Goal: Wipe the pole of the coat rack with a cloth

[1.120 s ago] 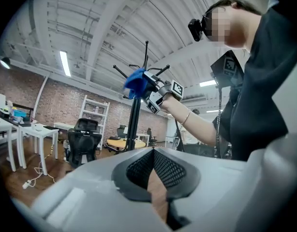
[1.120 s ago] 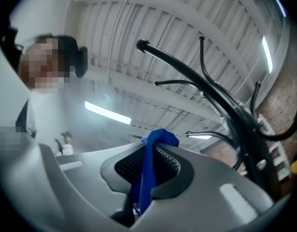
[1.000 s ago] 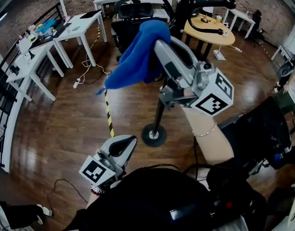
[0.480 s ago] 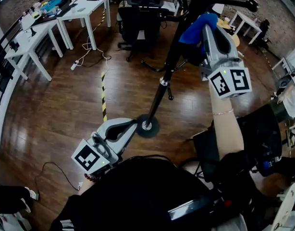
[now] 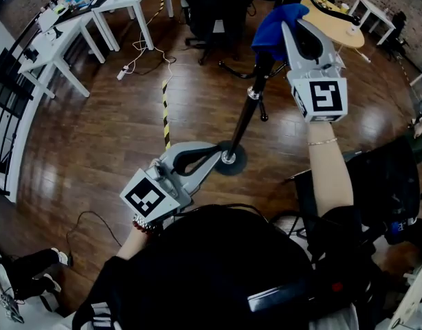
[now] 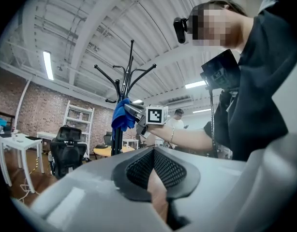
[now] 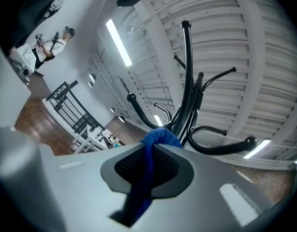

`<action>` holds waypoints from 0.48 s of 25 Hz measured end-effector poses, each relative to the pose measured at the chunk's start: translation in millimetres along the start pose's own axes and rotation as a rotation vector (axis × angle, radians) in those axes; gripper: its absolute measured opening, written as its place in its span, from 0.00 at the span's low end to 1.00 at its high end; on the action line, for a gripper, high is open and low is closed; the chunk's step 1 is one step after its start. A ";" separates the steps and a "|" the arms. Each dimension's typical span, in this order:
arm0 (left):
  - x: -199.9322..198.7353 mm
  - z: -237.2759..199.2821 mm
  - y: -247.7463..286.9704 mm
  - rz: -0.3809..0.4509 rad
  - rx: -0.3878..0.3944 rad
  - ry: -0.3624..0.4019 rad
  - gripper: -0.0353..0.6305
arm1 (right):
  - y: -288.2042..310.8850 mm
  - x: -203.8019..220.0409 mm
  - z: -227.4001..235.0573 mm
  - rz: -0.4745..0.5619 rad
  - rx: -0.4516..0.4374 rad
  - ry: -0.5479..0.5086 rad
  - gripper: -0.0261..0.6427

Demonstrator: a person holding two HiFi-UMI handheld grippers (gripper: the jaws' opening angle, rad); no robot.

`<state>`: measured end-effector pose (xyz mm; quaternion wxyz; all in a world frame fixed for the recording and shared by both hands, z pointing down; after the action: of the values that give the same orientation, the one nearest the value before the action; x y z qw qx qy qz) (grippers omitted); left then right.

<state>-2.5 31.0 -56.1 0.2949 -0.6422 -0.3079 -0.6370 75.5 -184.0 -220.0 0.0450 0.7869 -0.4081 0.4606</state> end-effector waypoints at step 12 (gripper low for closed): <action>1.3 5.4 64.9 0.009 0.153 0.000 0.06 | -36.7 125.2 -100.5 -0.271 -0.249 -0.091 0.09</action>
<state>51.0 -6.2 -54.1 0.3461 -0.6190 -0.3529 -0.6103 61.8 -190.0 -56.1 0.1850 0.8429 -0.3540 0.3605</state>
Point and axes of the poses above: the fingertips, and each gripper's own axes: y forward along the fingers, z to its right, x out of its underside, the point moved 1 cm from there along -y, backward along the fingers, and after that the axes turned 3 degrees about -z, right-handed, at the moved point
